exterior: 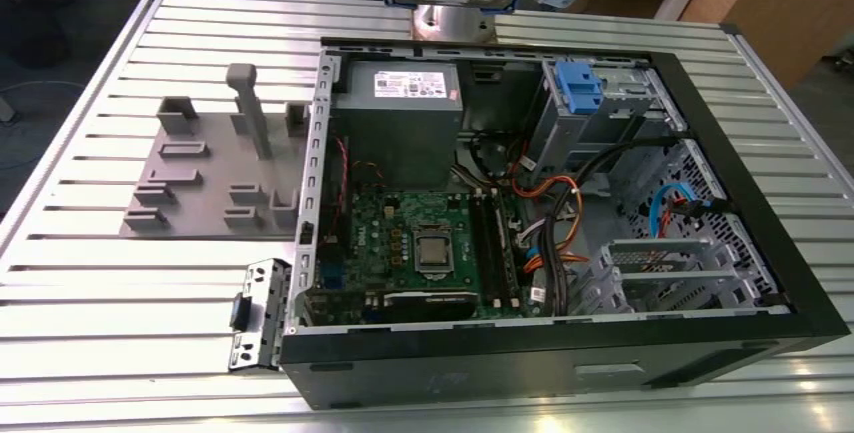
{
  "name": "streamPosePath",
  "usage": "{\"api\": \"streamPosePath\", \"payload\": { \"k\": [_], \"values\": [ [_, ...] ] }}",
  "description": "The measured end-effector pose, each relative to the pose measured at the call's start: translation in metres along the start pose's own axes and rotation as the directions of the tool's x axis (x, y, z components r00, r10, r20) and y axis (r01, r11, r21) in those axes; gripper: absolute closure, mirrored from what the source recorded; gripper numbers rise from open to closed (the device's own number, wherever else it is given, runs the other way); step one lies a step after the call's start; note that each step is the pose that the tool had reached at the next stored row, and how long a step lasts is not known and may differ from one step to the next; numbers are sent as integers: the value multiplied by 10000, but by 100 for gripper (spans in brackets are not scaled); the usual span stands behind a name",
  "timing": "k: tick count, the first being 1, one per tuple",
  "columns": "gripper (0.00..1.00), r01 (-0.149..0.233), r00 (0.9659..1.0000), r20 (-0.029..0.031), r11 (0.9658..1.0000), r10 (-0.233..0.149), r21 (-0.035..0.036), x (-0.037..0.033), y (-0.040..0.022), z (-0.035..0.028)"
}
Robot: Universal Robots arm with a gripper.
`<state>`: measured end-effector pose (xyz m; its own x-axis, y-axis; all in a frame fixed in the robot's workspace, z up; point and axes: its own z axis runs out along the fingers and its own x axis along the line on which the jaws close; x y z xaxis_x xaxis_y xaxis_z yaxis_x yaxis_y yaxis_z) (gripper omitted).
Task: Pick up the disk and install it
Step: 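Pick up the disk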
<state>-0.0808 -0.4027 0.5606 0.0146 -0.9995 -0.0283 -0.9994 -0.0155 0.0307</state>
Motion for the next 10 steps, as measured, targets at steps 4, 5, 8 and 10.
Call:
{"api": "streamPosePath", "payload": {
  "k": [4, 5, 8, 10],
  "values": [
    [64, 0, 10000, 0, 10000, 0, -5, 48, -101, -1],
    [64, -1, 10000, 0, 10000, 1, -6, 59, -128, -1],
    [64, 0, 10000, 1, 10000, 0, -12, 95, -206, 1],
    [64, -1, 10000, 3, 10000, 1, -15, 120, -251, 5]
  ]
}}
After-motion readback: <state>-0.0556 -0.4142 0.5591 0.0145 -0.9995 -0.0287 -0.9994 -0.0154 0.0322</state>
